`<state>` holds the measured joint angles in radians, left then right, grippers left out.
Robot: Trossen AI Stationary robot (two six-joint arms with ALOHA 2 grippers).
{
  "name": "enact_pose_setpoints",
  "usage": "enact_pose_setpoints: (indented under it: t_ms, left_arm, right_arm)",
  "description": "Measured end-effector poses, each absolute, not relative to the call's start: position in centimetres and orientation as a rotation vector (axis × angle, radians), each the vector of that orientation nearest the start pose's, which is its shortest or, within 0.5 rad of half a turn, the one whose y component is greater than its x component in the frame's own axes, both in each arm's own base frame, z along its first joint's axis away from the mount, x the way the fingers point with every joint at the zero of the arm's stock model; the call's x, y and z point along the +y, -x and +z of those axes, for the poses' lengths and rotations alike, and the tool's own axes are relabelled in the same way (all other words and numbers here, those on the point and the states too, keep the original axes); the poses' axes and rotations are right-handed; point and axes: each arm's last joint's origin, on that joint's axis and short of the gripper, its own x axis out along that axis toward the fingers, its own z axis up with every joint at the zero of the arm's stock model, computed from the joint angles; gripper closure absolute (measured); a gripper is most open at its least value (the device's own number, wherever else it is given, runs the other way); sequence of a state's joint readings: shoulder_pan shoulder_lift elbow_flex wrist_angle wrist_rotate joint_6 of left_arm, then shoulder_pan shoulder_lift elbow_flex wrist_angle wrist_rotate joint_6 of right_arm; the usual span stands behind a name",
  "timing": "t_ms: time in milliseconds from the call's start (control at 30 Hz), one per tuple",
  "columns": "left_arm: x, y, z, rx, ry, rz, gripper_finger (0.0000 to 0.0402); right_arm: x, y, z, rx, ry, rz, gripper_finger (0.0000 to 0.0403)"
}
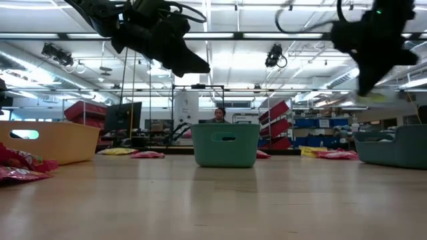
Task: Sort candy
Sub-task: Put the green transparent candy into the blue bin, then put the yellow candy pack into the green bin
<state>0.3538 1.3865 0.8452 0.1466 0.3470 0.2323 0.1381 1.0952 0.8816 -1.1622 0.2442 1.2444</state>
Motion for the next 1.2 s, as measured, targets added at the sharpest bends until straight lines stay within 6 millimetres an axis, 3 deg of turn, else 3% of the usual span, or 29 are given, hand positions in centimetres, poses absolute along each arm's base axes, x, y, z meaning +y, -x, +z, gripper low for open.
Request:
enact_pose_setpoints:
  t_ms: [300,500,767,1000,1100,1200]
  left_arm:
    - [9.8,-28.3,25.0,0.388,-0.118,-0.019,0.0269]
    - [10.3,-28.0,24.7,0.429,-0.101,0.007,0.0269]
    - [10.6,-27.7,24.3,0.468,-0.111,0.011,0.0269]
    - [10.7,-27.6,24.2,0.489,-0.136,0.044,0.0276]
    - [10.9,-27.6,24.1,0.497,-0.139,0.071,0.03]
    - [11.1,-27.4,23.9,0.404,-0.123,0.033,0.0349]
  right_arm:
    - [2.3,-15.1,20.4,1.219,-0.976,-1.064,0.04]
    - [2.4,-14.9,19.0,1.243,-1.021,-1.06,0.039]
    - [2.6,-15.9,20.8,1.231,-0.919,-0.9,0.0303]
    - [2.2,-17.2,24.3,1.136,-0.775,-0.79,0.0215]
    - [1.5,-18.0,25.8,1.03,-0.664,-0.771,0.0197]
    - [0.3,-19.2,26.3,0.948,-0.575,-0.709,0.0195]
